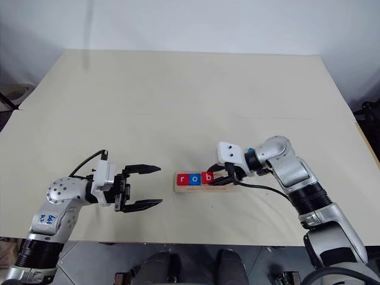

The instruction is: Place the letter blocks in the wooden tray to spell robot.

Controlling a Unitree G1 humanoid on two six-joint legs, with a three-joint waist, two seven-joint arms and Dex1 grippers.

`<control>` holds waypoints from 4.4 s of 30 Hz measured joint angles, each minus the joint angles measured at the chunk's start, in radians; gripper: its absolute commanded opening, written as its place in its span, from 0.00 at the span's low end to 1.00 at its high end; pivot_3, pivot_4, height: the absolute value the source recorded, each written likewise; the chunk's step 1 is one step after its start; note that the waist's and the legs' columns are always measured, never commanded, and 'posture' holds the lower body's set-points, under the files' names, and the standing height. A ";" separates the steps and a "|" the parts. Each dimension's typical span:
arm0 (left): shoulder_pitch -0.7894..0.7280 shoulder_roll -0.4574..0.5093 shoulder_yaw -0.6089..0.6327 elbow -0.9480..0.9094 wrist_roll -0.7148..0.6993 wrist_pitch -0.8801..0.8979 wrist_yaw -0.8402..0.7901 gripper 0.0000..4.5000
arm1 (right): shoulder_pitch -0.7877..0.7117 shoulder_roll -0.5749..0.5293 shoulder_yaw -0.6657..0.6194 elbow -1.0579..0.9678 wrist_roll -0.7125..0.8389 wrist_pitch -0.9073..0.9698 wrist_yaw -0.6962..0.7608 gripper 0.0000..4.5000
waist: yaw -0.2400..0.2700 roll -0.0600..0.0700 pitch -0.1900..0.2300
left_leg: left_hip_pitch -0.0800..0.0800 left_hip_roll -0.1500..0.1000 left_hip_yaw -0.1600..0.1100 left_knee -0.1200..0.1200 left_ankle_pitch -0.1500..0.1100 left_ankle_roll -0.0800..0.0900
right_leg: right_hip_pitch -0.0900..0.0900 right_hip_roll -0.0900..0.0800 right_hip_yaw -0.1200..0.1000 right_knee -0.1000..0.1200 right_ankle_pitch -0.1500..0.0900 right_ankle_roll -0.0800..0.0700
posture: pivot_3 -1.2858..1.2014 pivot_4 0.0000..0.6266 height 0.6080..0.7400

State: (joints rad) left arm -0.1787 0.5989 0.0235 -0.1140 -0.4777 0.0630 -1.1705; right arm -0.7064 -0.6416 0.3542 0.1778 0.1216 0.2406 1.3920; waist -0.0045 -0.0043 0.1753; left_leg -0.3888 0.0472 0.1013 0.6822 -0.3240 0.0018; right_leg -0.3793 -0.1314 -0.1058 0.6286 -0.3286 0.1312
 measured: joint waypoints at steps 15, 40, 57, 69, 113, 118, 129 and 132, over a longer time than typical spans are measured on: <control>0.015 0.000 0.000 -0.028 0.000 0.000 0.023 1.00 | -0.023 0.023 -0.001 0.024 -0.023 0.026 0.010 0.94 | 0.000 0.000 0.000 | 0.000 0.000 -0.001 0.000 0.000 0.000 | 0.000 0.000 0.000 0.000 0.000 0.000 | 0.52 0.24 1.00; -0.014 -0.006 -0.004 0.008 0.004 0.000 0.020 1.00 | 0.381 -0.144 -0.441 -0.188 0.198 0.042 -0.098 1.00 | 0.007 0.000 0.000 | 0.000 0.000 -0.001 -0.001 0.000 0.001 | 0.001 0.000 -0.001 -0.001 0.000 0.000 | 0.52 0.24 1.00; -0.123 -0.020 0.000 0.135 -0.002 0.038 0.003 1.00 | 1.098 0.140 -0.950 -0.466 0.275 -0.153 -0.517 1.00 | 0.026 0.001 0.000 | 0.002 0.000 0.001 -0.002 -0.001 0.001 | 0.002 0.001 0.002 -0.001 0.000 0.001 | 0.52 0.24 1.00; -0.152 -0.030 -0.004 0.170 0.013 0.006 -0.040 1.00 | 1.147 0.159 -0.957 -0.439 0.280 -0.269 -0.558 1.00 | 0.022 0.001 0.000 | 0.003 0.000 0.001 -0.002 -0.001 0.001 | 0.002 0.001 0.003 -0.001 0.000 0.000 | 0.52 0.24 1.00; -0.123 -0.047 -0.007 0.128 0.018 -0.002 0.003 1.00 | 0.446 0.010 -0.644 -0.337 0.285 0.626 -1.006 1.00 | 0.010 0.001 0.000 | 0.000 -0.001 0.004 -0.001 -0.002 0.002 | 0.000 0.000 0.002 -0.001 0.000 0.001 | 0.52 0.24 1.00; -0.129 -0.051 -0.014 0.129 0.021 -0.010 0.000 1.00 | 0.378 0.016 -0.628 -0.268 0.257 0.638 -1.032 0.78 | 0.003 0.001 0.000 | 0.000 0.000 0.004 -0.001 -0.002 0.002 | -0.001 0.000 0.002 -0.001 0.000 0.001 | 0.52 0.24 1.00; -0.129 -0.052 -0.014 0.129 0.025 -0.010 0.007 1.00 | 0.324 0.051 -0.583 -0.204 0.213 0.638 -1.064 0.32 | 0.002 0.001 0.000 | 0.000 0.000 0.005 -0.001 -0.002 0.002 | -0.001 0.000 0.002 -0.001 0.000 0.001 | 0.52 0.24 1.00; -0.129 -0.052 -0.014 0.129 0.025 -0.010 0.009 1.00 | 0.320 0.056 -0.583 -0.204 0.211 0.638 -1.072 0.32 | 0.002 0.001 0.000 | 0.000 0.000 0.005 -0.001 -0.002 0.002 | -0.001 0.000 0.002 -0.001 0.000 0.001 | 0.52 0.24 1.00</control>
State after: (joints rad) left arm -0.3077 0.5466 0.0094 0.0153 -0.4523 0.0529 -1.1613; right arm -0.3862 -0.5851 -0.2290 -0.0260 0.3321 0.8791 0.3197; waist -0.0029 -0.0034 0.1749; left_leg -0.3893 0.0468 0.1060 0.6808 -0.3259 0.0039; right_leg -0.3806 -0.1316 -0.1037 0.6278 -0.3283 0.1317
